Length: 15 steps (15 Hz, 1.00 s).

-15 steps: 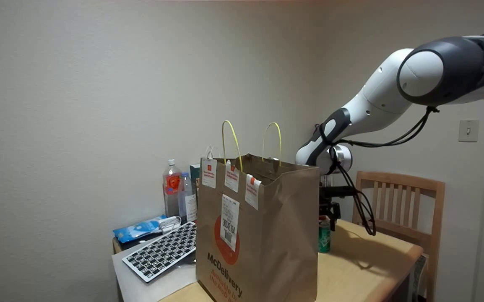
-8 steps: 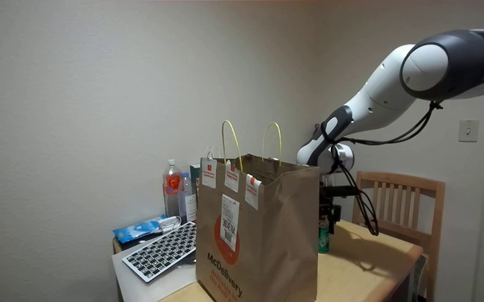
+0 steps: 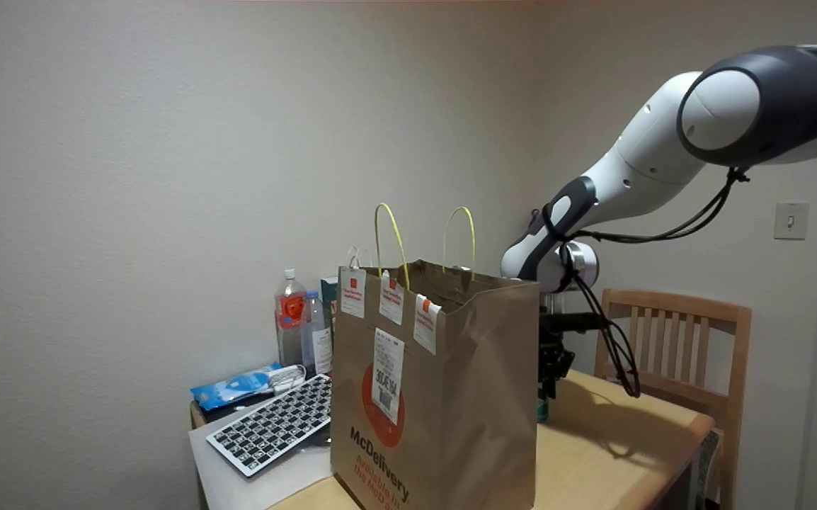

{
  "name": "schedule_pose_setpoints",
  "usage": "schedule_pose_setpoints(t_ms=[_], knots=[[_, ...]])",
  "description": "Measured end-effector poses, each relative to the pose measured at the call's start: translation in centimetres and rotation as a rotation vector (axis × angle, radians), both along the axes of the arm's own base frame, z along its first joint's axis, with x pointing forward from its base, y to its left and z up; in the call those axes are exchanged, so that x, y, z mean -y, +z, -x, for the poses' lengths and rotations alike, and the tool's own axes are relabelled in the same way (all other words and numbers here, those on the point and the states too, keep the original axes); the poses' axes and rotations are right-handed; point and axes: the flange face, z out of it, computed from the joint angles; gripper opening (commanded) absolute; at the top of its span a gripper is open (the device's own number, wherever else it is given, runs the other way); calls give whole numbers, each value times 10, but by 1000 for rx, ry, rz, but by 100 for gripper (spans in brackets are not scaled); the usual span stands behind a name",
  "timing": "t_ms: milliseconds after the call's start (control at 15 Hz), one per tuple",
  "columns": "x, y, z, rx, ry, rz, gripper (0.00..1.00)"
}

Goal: Pick up the can and put it in the paper bag

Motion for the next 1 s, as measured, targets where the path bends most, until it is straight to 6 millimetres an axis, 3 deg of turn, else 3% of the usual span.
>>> schedule_pose_setpoints(t_ms=[67, 200, 267, 400, 667, 1000], knots=[[0, 0, 0, 0, 0, 0, 28], [-1, 1, 0, 1, 1, 0, 41], [-1, 1, 0, 1, 1, 0, 73], [-1, 0, -1, 1, 2, 1, 74], [-1, -1, -1, 0, 1, 0, 97], [3, -1, -8, 17, 0, 8, 100]])
